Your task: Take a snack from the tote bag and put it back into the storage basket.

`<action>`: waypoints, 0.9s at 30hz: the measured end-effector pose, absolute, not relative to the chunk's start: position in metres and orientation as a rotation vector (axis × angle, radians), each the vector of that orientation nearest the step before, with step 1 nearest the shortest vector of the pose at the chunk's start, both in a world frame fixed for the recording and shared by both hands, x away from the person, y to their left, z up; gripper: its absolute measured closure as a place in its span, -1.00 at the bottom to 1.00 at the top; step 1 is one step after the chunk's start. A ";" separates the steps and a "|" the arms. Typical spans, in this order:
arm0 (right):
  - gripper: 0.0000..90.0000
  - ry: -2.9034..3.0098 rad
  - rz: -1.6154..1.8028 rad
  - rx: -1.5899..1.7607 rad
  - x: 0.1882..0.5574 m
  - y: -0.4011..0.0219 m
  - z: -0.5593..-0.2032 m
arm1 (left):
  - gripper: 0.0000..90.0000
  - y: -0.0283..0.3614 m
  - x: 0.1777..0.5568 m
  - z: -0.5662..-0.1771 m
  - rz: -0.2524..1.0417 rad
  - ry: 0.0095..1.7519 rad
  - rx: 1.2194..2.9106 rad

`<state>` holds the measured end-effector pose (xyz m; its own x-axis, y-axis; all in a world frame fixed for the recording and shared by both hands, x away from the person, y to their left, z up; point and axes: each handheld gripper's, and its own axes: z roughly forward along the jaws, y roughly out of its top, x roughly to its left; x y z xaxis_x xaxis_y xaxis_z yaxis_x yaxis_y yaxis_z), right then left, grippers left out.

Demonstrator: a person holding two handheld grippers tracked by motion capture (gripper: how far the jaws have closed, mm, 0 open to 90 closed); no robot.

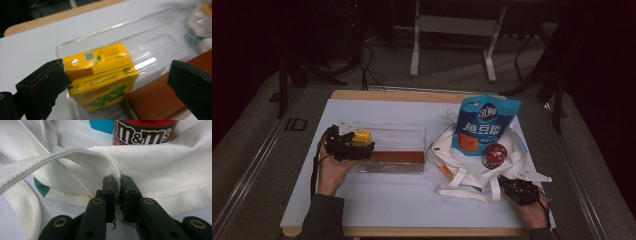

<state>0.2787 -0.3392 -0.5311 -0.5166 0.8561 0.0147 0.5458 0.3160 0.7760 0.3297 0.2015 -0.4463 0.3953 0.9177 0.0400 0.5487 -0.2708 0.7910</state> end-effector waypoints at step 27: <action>0.82 2.204 1.040 1.262 0.280 -0.339 -0.528 | -0.47 0.177 0.311 -0.428 0.586 1.028 1.885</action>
<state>0.2804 -0.3387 -0.5283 -0.5156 0.8565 0.0243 0.5633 0.3175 0.7628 0.3114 0.1770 -0.4279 0.5454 0.8382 -0.0071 0.4203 -0.2661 0.8675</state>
